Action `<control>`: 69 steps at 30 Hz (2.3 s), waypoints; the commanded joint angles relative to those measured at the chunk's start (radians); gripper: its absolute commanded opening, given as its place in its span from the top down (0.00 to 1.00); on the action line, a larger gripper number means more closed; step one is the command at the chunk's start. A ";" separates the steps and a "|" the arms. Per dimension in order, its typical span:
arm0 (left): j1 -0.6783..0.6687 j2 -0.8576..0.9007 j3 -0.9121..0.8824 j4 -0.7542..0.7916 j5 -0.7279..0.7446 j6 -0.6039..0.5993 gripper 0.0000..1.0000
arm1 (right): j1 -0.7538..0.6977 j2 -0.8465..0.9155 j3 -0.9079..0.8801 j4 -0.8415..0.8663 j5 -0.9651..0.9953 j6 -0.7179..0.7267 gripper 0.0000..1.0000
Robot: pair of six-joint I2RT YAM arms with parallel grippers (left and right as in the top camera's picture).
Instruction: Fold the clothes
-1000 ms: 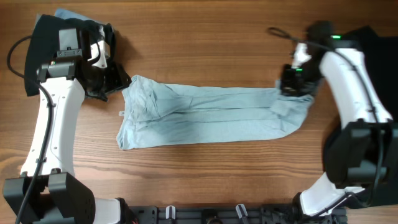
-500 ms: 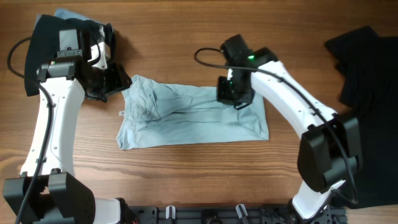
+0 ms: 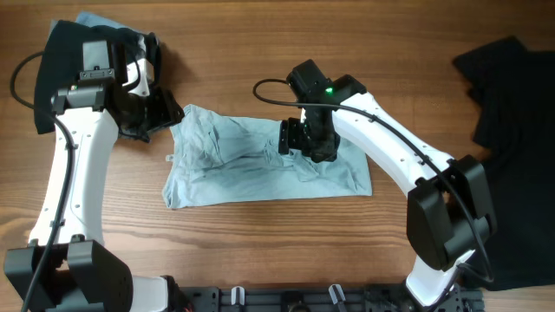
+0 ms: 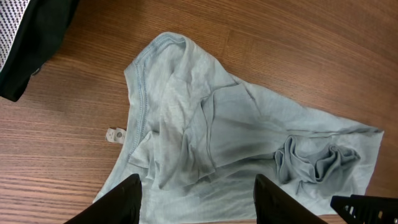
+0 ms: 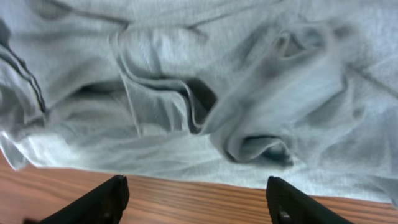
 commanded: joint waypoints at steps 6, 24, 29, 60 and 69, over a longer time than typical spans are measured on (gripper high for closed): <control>-0.003 -0.020 0.015 0.000 0.000 0.009 0.42 | -0.153 -0.032 0.015 -0.023 0.048 -0.249 0.21; -0.003 -0.020 0.015 0.000 -0.011 0.009 0.41 | -0.187 0.095 -0.024 0.063 -0.105 -0.701 0.31; -0.003 -0.020 0.015 -0.001 -0.011 0.009 0.41 | -0.160 0.122 -0.040 0.069 -0.070 -0.678 0.67; -0.003 -0.018 0.014 -0.010 -0.010 0.009 0.32 | -0.133 -0.040 -0.003 0.010 -0.171 -0.451 0.66; -0.003 -0.006 0.012 -0.019 -0.010 0.009 0.30 | -0.106 0.037 -0.004 0.021 -0.147 -0.501 0.22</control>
